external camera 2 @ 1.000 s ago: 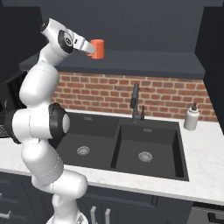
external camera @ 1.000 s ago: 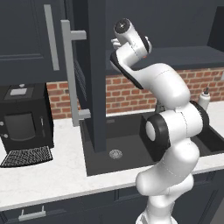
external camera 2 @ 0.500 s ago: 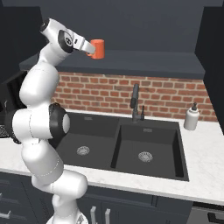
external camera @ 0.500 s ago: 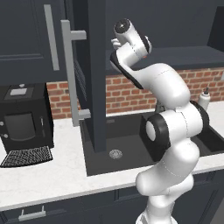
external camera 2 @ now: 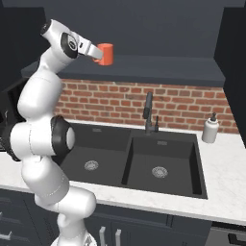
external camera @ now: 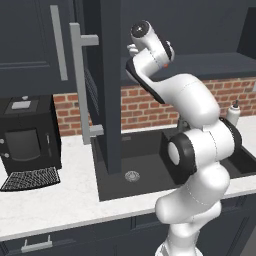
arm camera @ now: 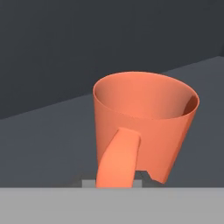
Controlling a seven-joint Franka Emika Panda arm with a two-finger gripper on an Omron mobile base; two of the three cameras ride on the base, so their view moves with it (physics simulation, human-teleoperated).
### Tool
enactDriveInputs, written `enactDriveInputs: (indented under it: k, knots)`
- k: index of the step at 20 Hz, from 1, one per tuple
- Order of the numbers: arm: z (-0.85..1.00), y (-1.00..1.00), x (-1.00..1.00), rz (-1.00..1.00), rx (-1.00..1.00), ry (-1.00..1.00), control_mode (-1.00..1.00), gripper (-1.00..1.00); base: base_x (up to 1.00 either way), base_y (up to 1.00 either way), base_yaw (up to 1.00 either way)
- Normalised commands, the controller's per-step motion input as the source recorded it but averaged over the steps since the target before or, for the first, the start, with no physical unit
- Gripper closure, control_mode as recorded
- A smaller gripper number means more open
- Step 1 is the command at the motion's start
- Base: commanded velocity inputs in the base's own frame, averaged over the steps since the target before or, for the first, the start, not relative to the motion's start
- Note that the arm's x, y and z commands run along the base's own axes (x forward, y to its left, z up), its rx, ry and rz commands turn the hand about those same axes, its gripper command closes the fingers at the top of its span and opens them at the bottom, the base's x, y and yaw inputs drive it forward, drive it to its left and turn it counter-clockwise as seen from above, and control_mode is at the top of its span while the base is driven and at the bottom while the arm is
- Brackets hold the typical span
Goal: Gather all objects into one cabinet and sort the glasses and bowls to opposite sides.
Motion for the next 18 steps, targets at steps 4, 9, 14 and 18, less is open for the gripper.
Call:
enactDriveInputs:
  k: [4,9,14,18]
  knots:
    - [0.00,0.00,-0.14,0.04,0.00,0.00,-1.00,1.00,0.00,0.00,0.00]
    - [0.00,0.00,-0.05,0.04,0.00,0.00,-1.00,1.00,0.00,0.00,0.00]
    - [0.00,0.00,0.00,0.03,0.00,0.00,-1.00,1.00,0.00,0.00,0.00]
    - [0.00,0.00,-0.03,0.07,0.00,0.00,-1.00,1.00,0.00,0.00,0.00]
